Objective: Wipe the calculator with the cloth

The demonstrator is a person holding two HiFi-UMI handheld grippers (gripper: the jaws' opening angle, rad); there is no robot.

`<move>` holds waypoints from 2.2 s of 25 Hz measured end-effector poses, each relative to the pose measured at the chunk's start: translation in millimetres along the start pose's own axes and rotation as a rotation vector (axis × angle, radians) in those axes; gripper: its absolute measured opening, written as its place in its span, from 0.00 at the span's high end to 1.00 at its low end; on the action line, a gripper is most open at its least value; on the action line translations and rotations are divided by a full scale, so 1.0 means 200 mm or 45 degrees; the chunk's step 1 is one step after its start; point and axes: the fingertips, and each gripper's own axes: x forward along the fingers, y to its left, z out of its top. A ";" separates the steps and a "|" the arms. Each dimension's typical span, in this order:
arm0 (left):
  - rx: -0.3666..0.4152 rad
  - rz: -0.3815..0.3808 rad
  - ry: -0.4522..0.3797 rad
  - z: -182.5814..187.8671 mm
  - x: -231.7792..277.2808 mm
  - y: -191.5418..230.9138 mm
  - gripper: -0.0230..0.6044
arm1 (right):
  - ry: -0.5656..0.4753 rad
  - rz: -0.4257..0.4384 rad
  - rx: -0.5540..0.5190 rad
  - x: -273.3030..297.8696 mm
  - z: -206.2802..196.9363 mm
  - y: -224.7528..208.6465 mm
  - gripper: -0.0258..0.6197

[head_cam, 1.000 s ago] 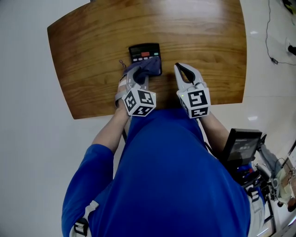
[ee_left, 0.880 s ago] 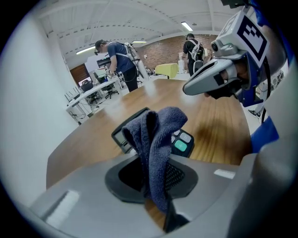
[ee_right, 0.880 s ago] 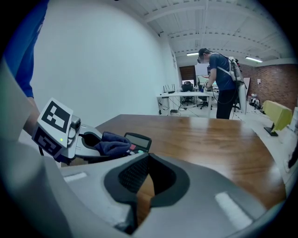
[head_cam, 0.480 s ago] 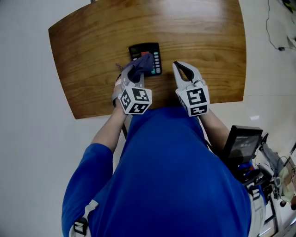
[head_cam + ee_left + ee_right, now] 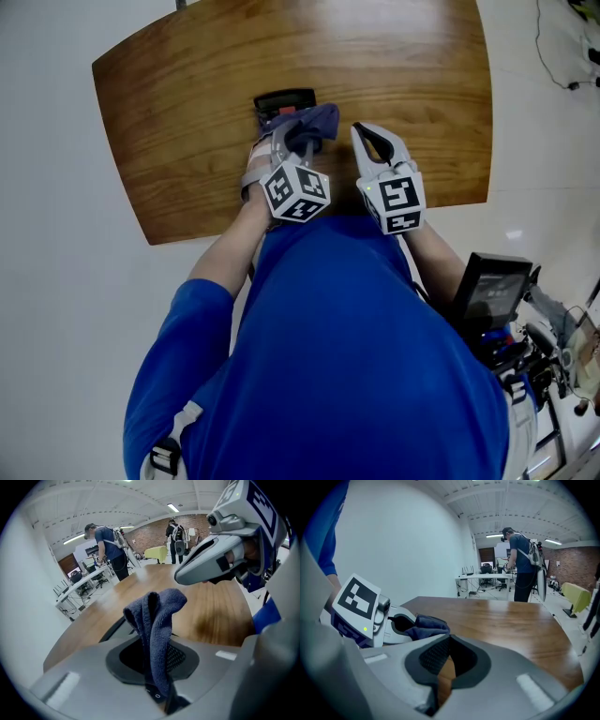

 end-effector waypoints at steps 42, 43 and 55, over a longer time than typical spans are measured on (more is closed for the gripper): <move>0.021 0.162 0.145 -0.30 -0.10 0.28 0.86 | -0.037 0.029 -0.021 0.02 0.06 0.03 0.96; 0.017 0.169 0.155 -0.31 -0.10 0.29 0.86 | -0.035 0.034 -0.019 0.02 0.05 0.03 0.96; 0.249 0.135 -0.023 0.03 -0.02 0.18 0.86 | -0.027 -0.002 0.011 0.01 0.02 -0.01 0.96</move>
